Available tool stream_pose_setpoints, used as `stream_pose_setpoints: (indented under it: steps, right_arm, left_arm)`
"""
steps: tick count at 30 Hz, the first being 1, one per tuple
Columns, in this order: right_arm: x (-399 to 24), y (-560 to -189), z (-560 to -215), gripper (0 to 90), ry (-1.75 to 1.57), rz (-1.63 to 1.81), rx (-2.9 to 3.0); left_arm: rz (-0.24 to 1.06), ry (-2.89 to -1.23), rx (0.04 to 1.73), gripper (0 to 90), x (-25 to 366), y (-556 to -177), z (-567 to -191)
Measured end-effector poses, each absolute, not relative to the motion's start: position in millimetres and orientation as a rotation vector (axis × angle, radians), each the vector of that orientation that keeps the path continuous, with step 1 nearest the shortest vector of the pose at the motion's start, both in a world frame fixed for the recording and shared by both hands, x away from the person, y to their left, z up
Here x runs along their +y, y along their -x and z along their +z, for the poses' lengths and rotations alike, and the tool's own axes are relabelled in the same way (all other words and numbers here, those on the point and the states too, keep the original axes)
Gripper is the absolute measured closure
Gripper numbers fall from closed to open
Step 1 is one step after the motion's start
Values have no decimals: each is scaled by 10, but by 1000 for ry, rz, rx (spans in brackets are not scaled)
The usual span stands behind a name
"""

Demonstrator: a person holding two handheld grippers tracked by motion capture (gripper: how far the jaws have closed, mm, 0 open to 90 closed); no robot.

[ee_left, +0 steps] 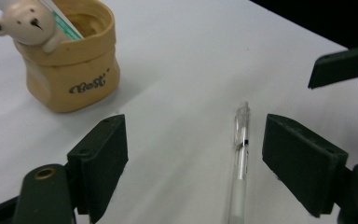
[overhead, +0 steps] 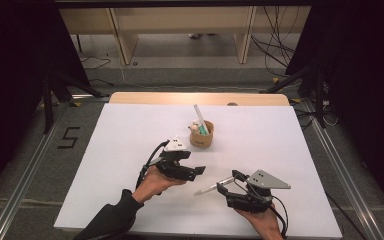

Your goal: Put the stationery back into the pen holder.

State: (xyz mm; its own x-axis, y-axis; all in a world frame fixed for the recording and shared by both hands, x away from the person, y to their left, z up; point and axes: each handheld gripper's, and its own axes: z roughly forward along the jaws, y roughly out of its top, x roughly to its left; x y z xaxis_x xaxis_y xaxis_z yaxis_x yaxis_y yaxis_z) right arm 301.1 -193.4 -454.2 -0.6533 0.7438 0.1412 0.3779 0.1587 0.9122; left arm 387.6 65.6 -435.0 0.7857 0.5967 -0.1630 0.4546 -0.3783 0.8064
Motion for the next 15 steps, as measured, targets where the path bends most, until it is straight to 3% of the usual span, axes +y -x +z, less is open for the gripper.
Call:
stream_pose_setpoints:
  steps: [15]
  right_arm:
    - [-1981,-3013,-4540,293,-1087,1491,2088]
  left_arm:
    - [117,-2225,691,236,414,-3759,-4542]
